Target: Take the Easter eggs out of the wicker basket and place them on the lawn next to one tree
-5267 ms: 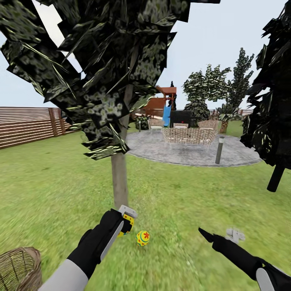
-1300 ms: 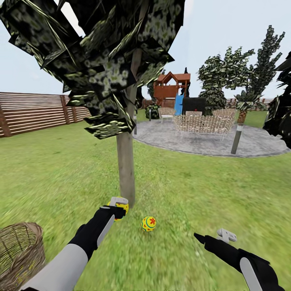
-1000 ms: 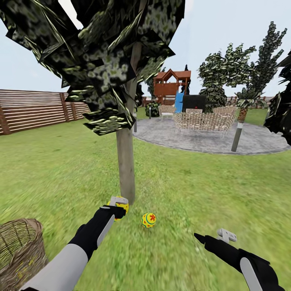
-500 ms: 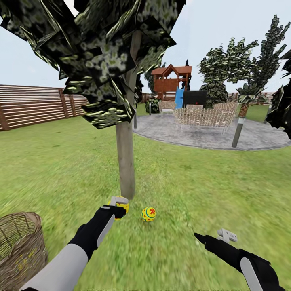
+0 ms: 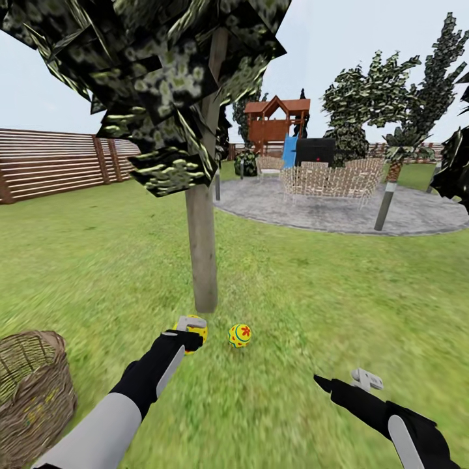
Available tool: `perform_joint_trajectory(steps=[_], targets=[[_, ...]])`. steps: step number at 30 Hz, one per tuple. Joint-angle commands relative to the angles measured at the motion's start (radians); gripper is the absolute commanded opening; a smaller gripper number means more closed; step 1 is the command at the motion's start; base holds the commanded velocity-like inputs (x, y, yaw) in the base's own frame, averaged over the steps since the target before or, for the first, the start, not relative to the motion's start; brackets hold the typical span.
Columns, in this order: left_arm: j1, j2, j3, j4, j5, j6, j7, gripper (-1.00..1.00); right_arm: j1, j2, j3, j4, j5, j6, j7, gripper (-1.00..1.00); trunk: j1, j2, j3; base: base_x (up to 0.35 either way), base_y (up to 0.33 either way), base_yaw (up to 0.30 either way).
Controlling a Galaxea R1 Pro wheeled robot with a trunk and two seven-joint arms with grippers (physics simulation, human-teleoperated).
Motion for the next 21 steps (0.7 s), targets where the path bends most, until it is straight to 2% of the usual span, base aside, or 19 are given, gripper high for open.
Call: perform_joint_trajectory(steps=[1, 5, 13, 21], targets=[[-0.001, 0.001, -0.003, -0.001, 0.010, 0.004, 0.009, -1.00, -0.001, 0.000, -0.001, -0.001, 0.002, 0.005, 0.006, 1.00, 0.004, -0.008, -0.006, 0.000, 0.000, 0.000], [0.000, 0.000, -0.003, -0.002, 0.010, 0.004, 0.010, -1.00, -0.001, 0.001, 0.000, -0.001, 0.003, 0.005, 0.006, 1.00, 0.019, -0.036, -0.021, 0.000, 0.000, 0.000], [0.000, -0.001, -0.002, -0.003, 0.010, 0.005, 0.013, -1.00, -0.001, 0.000, 0.000, -0.002, 0.004, 0.004, 0.007, 1.00, 0.019, -0.036, -0.022, 0.010, 0.000, 0.000], [0.000, -0.001, -0.002, -0.001, 0.010, 0.007, 0.015, -1.00, -0.001, 0.001, 0.002, -0.002, 0.003, 0.004, 0.007, 1.00, 0.019, -0.036, -0.022, 0.266, -0.089, 0.000]])
